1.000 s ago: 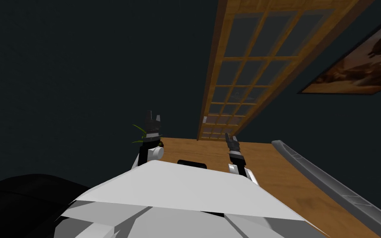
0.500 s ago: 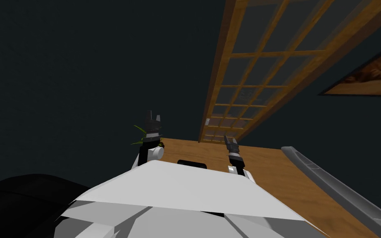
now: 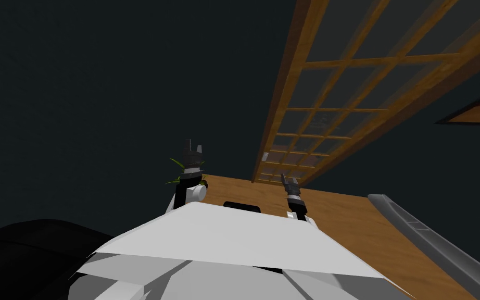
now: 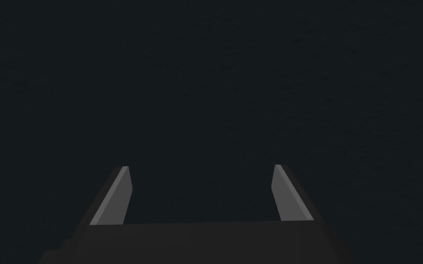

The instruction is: Pull the door open

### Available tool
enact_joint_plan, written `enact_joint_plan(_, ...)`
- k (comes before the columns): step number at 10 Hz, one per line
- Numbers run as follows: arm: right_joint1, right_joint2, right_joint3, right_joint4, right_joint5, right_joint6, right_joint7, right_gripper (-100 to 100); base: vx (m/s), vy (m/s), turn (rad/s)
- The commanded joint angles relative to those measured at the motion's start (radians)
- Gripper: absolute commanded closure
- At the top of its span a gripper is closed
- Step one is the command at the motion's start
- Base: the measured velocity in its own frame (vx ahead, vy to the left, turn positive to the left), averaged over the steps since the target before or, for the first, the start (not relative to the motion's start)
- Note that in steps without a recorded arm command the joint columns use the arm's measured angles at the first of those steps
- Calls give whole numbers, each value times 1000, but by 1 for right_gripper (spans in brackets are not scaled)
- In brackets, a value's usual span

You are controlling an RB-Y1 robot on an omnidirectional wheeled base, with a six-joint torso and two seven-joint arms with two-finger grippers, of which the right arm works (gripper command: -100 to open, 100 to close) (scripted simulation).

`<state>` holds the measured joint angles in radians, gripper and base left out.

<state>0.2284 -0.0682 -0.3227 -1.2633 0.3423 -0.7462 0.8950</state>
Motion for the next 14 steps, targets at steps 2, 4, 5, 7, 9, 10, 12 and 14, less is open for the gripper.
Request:
enact_joint_plan(2, -16, 9, -18, 56, 20, -17, 51, -100, 109, 7, 68)
enact_joint_plan(4, -26, 15, -31, 97, 35, -30, 86, -100, 101, 10, 75)
enact_joint_plan(5, -31, 18, -38, 117, 42, -36, 103, -100, 100, 10, 88)
enact_joint_plan(7, -39, 25, -49, 153, 54, -48, 133, -100, 99, -6, 54)
enact_joint_plan(9, -52, 36, -67, 205, 73, -65, 179, -100, 137, -2, 100)
enact_joint_plan(10, -59, 43, -76, 234, 83, -74, 203, -100, 133, -10, 80)
enact_joint_plan(12, -69, 54, -90, 276, 97, -87, 239, -100, 125, 2, 69)
enact_joint_plan(14, -79, 66, -103, 316, 111, -100, 273, -100, 130, -14, 77)
